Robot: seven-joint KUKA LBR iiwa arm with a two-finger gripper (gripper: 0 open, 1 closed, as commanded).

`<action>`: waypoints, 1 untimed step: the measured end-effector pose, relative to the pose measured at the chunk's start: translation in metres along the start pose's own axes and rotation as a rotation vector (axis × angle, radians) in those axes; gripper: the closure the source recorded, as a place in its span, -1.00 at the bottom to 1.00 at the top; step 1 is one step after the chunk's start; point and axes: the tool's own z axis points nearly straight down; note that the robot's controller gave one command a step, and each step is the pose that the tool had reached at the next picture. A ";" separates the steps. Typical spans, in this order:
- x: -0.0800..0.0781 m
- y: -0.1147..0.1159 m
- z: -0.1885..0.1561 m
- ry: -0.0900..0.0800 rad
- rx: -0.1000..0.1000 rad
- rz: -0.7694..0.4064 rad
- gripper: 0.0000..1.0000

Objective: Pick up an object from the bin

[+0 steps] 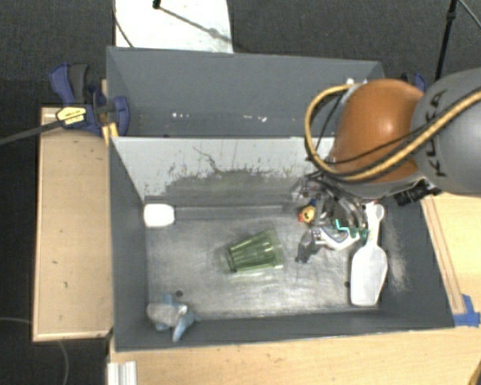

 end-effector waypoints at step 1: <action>-0.002 0.000 -0.004 -0.008 0.000 0.000 -1.00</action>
Offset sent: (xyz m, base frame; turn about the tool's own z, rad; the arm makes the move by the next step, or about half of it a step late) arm 0.0197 -0.0016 -0.0955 -0.3237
